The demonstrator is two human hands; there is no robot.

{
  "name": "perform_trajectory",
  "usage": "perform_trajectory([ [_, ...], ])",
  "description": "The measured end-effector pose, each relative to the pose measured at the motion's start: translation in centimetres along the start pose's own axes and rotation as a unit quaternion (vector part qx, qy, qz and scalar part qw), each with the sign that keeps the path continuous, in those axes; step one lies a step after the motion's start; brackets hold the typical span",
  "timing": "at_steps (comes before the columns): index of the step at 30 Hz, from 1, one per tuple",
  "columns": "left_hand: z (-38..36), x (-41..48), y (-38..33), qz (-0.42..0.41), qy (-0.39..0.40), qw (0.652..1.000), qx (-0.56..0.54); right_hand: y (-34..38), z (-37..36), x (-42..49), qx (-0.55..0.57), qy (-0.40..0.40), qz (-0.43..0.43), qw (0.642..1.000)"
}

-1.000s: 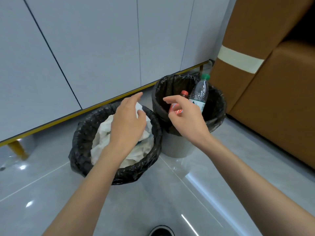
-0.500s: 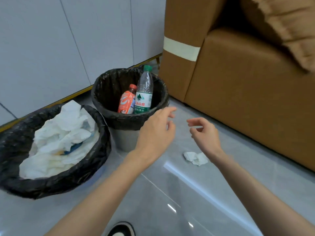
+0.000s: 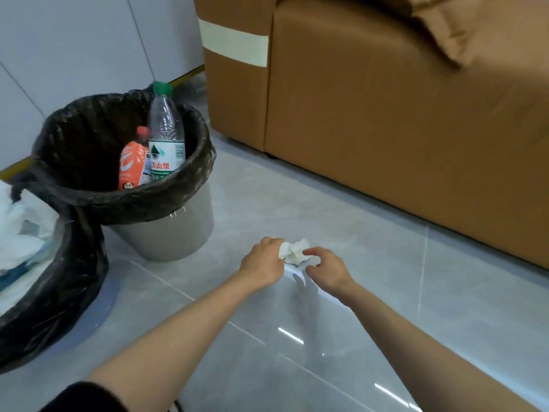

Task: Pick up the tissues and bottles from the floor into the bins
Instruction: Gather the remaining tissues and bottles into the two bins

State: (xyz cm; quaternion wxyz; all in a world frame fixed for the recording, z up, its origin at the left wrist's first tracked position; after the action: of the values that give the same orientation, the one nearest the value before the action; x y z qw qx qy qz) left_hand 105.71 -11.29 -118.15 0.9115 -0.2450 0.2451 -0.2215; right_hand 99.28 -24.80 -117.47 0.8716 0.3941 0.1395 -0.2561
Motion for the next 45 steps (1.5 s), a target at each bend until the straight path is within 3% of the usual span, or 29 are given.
perform_trajectory([
  [7,-2.4,1.2,0.8,-0.012,0.086,0.992,0.096,-0.8,-2.2,2.2,-0.151,0.064,0.04,0.986],
  [12,-3.6,1.9,1.3,-0.023,0.126,0.977,0.168,-1.1,-2.9,2.4,-0.159,0.111,0.028,0.981],
  [21,-5.2,0.8,2.3,-0.051,0.058,0.974,0.212,-3.1,-4.2,2.3,-0.228,0.076,0.056,0.969],
  [25,-5.4,-0.6,3.0,-0.037,0.046,0.989,0.136,-3.9,-5.1,1.2,-0.179,0.087,0.05,0.979],
  [27,-4.7,-1.2,3.5,-0.004,0.008,1.0,0.02,-3.4,-4.9,0.7,-0.096,0.058,0.051,0.992],
  [30,-1.6,-2.3,3.5,0.034,-0.092,0.986,-0.133,-1.3,-3.5,-0.1,0.065,-0.013,0.044,0.997],
  [35,5.9,-5.8,2.2,-0.013,-0.234,0.935,-0.267,5.8,-0.9,-2.7,0.274,-0.002,0.084,0.958],
  [39,11.5,-11.3,1.6,-0.032,-0.345,0.883,-0.317,13.1,0.3,-5.6,0.325,0.027,0.171,0.93],
  [45,18.7,-19.4,4.9,-0.026,-0.481,0.826,-0.292,24.3,-2.8,-9.6,0.313,0.123,0.31,0.89],
])
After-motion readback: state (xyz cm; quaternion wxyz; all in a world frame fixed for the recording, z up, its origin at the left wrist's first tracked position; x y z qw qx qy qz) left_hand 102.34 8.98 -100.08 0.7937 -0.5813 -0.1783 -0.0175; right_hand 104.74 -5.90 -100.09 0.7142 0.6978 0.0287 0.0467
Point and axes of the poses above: each hand's wrist, its own x-axis towards the middle knuckle, its own z-axis out of the back of the hand, y = z × x, the point moved 4 cm from there along x, towards the middle knuckle, and after that the axes turned 3 degrees about -z, right-handed, at the moved point
